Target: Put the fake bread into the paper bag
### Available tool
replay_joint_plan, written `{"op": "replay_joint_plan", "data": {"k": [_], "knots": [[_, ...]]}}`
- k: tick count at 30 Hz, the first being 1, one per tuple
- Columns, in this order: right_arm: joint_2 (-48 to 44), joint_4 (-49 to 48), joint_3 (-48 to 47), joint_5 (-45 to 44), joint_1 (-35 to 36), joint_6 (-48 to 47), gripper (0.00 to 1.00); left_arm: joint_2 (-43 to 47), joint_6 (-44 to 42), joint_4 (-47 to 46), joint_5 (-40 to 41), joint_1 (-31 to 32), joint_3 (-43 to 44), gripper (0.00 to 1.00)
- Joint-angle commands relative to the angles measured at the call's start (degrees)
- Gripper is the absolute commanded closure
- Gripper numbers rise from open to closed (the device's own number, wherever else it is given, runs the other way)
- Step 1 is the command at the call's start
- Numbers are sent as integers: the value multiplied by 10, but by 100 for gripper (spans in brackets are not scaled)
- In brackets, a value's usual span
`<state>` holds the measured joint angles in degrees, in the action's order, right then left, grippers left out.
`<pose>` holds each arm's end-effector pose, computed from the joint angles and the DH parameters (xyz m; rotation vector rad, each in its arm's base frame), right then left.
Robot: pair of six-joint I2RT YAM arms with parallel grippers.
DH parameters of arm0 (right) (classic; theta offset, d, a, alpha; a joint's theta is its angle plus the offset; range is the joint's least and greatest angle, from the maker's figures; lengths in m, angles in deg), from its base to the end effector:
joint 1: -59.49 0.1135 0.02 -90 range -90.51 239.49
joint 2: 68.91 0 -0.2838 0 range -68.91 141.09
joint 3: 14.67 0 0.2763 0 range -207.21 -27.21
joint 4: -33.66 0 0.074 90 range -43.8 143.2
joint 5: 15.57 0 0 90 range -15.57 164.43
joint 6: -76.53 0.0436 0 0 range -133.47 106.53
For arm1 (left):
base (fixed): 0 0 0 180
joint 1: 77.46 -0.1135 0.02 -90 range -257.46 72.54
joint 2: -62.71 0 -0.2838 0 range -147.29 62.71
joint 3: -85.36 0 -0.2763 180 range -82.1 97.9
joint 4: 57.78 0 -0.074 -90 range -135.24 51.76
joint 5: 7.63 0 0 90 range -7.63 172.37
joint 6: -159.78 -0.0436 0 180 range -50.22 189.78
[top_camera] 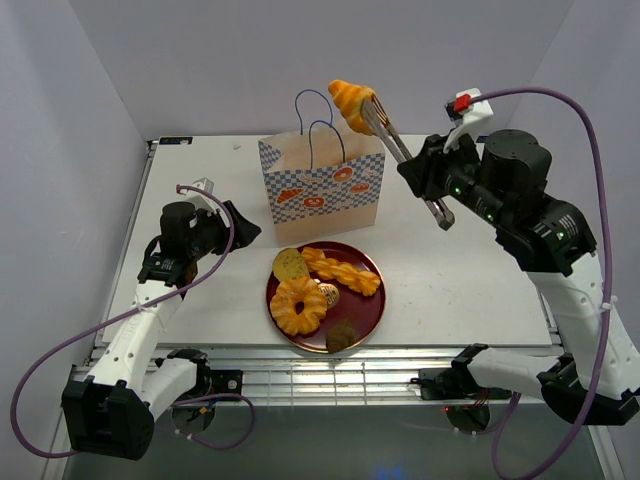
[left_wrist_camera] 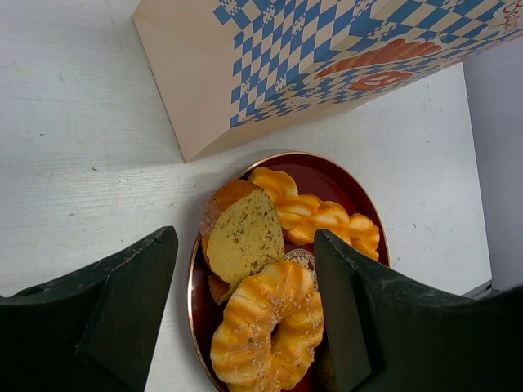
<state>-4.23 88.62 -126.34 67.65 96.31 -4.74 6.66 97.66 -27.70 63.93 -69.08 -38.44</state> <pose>0.1658 0.1177 0.5558 -0.3336 1.7009 0.4883 0.2332 -0.0483 0.2921 -0.1641 2.1387 -0.7137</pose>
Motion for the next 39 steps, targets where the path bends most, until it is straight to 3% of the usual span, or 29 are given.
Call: {"op": "replay_joint_plan", "data": {"k": [1, 12, 28, 34, 39], "knots": [[33, -45, -39, 5, -3, -19, 92, 4, -6, -5, 4, 2, 10, 22], [86, -95, 1, 155, -64, -23, 92, 2, -5, -7, -1, 2, 9, 22], [113, -130, 46, 241, -112, -23, 91, 0, -4, -8, -10, 2, 8, 22], [124, -129, 49, 248, -123, -23, 63, -1, -4, -8, -11, 2, 8, 22], [119, -130, 61, 250, -131, -21, 55, -1, -3, -8, -13, 2, 8, 22]]}}
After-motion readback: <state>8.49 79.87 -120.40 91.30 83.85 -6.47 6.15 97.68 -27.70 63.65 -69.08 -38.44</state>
